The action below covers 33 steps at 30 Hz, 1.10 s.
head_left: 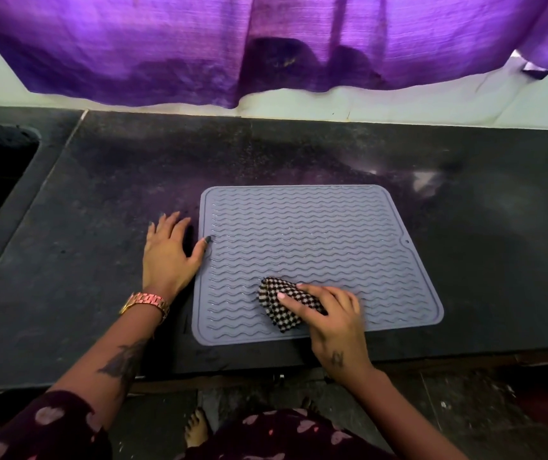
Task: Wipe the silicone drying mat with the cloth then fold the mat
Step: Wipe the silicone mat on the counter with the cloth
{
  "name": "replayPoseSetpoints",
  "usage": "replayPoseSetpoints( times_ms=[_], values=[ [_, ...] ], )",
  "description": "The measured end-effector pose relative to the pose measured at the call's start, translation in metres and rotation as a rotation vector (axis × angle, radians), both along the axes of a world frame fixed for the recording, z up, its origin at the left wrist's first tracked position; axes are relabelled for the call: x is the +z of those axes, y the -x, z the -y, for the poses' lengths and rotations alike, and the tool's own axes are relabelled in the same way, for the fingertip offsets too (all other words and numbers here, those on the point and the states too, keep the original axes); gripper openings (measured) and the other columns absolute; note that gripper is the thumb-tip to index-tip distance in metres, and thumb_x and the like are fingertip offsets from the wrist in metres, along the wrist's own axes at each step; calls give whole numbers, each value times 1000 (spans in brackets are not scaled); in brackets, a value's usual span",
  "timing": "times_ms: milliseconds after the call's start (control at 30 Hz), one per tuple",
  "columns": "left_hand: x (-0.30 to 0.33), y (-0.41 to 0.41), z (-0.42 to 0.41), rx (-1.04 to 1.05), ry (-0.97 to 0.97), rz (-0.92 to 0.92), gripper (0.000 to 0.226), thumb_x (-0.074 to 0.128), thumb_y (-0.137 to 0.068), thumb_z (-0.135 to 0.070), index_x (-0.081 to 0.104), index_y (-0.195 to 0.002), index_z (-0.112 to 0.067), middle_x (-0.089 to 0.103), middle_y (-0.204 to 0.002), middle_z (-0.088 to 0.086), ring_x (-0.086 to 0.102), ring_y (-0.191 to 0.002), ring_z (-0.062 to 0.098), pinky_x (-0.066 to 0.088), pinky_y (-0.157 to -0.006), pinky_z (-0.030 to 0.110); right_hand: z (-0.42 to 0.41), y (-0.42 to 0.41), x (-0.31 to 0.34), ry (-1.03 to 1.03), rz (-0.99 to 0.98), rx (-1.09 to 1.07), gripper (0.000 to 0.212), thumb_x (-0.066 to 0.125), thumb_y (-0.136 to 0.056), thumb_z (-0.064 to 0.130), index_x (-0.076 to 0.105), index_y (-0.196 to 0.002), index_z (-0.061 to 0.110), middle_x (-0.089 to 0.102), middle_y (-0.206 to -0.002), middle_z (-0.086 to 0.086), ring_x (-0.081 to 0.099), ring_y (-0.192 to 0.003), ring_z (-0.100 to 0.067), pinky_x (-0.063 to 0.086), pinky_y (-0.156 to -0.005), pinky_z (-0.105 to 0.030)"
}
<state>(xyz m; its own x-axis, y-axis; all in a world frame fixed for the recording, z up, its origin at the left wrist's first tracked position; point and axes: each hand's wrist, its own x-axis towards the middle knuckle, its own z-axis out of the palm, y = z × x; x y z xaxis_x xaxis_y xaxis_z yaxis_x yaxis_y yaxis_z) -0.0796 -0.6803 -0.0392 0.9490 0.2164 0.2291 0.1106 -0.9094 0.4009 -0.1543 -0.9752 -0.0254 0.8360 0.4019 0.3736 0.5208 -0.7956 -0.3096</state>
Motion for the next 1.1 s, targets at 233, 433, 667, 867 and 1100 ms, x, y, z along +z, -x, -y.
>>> replayPoseSetpoints(
  times_ms=[233,433,667,867,1100],
  values=[
    [1,2,0,15,-11,-14,56,51,-90,-46,50,-132,-9,40,-146,13,26,-141,30,10,-118,42,-26,-2,2,52,-55,118,55,44,-81,12,54,-126,42,61,-118,3,49,-103,-21,38,-86,-40],
    [3,2,1,5,-1,-24,53,49,-92,-42,49,-133,-8,39,-147,12,26,-141,30,10,-118,42,-50,-4,11,18,-65,311,52,54,-86,14,49,-129,43,57,-123,4,49,-106,-18,35,-85,-36],
    [5,3,2,20,81,-22,63,27,-89,-48,49,-134,-8,40,-147,11,25,-141,27,7,-119,38,-68,-6,7,87,-50,472,56,54,-81,14,50,-128,43,58,-119,2,48,-100,-18,36,-82,-35],
    [6,3,1,26,190,30,58,24,-92,-41,52,-132,-9,43,-145,10,27,-141,26,8,-119,38,-90,-33,15,138,-111,378,64,54,-80,8,46,-131,44,57,-122,-1,49,-105,-22,35,-84,-38],
    [7,5,1,39,315,87,55,22,-94,-38,54,-130,-10,45,-143,8,28,-140,23,9,-119,38,-101,-54,17,143,39,396,53,54,-76,7,60,-119,38,62,-112,-4,55,-98,-24,38,-84,-40]
  ],
)
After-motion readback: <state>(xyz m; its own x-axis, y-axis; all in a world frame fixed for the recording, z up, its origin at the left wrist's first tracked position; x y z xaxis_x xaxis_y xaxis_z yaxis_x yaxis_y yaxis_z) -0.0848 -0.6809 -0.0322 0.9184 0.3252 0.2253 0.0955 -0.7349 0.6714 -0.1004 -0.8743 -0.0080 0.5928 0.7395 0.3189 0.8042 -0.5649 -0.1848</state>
